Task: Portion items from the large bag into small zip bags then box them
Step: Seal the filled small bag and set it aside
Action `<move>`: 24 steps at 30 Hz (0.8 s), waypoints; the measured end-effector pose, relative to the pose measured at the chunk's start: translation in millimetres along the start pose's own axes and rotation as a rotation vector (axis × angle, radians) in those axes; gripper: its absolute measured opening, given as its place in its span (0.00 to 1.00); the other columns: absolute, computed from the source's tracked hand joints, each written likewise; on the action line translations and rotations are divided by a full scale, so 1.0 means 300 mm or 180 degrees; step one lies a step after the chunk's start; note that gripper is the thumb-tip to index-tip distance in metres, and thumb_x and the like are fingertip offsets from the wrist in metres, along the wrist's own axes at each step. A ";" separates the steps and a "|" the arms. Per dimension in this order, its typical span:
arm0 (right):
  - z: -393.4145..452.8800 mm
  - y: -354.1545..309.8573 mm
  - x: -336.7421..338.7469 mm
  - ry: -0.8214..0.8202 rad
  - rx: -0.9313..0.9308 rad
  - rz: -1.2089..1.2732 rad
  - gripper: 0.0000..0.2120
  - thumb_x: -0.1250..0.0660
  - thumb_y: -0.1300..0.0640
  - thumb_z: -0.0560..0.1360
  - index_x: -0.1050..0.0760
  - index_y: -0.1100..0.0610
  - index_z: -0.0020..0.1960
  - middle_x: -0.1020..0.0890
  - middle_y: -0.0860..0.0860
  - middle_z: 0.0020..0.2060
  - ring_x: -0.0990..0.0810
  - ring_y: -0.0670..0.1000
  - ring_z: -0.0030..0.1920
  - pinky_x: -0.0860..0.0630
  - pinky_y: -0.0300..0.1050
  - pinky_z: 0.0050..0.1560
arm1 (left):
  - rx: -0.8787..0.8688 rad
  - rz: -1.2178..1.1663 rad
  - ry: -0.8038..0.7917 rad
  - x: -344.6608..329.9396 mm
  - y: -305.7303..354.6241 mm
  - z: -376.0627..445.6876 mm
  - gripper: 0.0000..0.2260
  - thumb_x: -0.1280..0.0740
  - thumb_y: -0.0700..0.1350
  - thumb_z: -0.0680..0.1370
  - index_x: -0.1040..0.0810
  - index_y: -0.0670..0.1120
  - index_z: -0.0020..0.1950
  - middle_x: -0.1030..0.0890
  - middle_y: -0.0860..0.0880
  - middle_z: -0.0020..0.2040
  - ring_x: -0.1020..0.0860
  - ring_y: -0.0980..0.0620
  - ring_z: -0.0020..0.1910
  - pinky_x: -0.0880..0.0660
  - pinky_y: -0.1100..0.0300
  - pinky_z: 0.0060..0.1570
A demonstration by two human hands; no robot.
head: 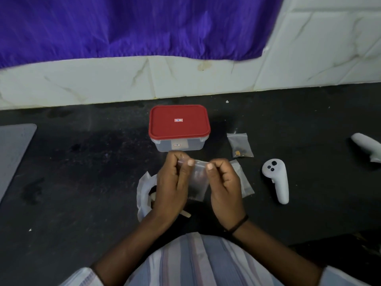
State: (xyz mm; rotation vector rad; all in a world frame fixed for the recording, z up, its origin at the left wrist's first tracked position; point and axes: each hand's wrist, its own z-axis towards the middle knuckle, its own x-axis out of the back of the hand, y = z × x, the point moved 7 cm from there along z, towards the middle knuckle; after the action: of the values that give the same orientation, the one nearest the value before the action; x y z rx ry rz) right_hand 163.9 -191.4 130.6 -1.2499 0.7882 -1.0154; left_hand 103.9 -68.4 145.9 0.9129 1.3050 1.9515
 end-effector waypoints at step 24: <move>0.552 0.408 0.464 0.0774 -0.1079 -0.2280 0.06 0.39 0.55 0.79 0.26 0.56 0.48 0.21 0.52 0.46 0.26 0.49 0.41 0.34 0.35 0.35 | 0.1543 0.0961 -0.0682 -0.608 -0.429 0.416 0.10 0.35 0.47 0.80 0.23 0.44 0.42 0.17 0.43 0.45 0.19 0.43 0.47 0.25 0.55 0.43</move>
State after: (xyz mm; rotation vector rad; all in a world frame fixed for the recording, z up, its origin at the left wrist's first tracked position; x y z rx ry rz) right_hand 388.4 -256.1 45.8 -1.7858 0.7249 -1.6829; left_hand 324.2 -106.7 21.5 1.5877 1.6150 1.7069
